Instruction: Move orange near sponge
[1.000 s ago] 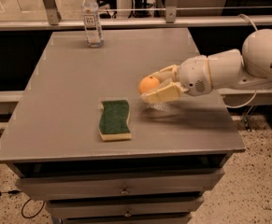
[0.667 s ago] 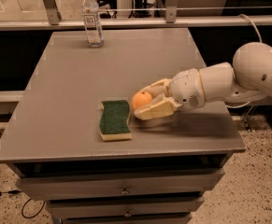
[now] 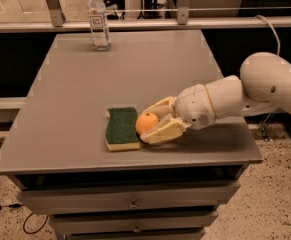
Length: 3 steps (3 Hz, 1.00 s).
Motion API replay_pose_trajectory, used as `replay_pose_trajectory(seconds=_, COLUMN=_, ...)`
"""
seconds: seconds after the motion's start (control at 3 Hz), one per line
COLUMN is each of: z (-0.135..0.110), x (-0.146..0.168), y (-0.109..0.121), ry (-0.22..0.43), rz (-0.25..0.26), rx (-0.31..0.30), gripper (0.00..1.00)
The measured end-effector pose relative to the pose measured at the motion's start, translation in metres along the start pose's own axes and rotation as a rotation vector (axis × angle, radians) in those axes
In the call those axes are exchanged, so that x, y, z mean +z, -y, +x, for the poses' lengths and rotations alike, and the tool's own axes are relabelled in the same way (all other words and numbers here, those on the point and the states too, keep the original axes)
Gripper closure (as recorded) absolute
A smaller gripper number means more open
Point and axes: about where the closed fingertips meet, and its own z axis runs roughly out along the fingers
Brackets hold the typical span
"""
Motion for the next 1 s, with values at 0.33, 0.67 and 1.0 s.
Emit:
replay_pose_trajectory(seconds=0.33, z=-0.0004, x=0.0021, y=-0.0023, ry=-0.003, rz=-0.015, rx=-0.011, gripper=0.19)
replay_pose_trajectory(seconds=0.67, z=-0.0006, x=0.0028, y=-0.0022, ry=-0.004, rz=-0.023, rx=-0.017, gripper=0.00)
replay_pose_trajectory(seconds=1.0, z=-0.0008, x=0.0026, y=-0.0021, ry=-0.004, rz=-0.023, rx=-0.018, gripper=0.00)
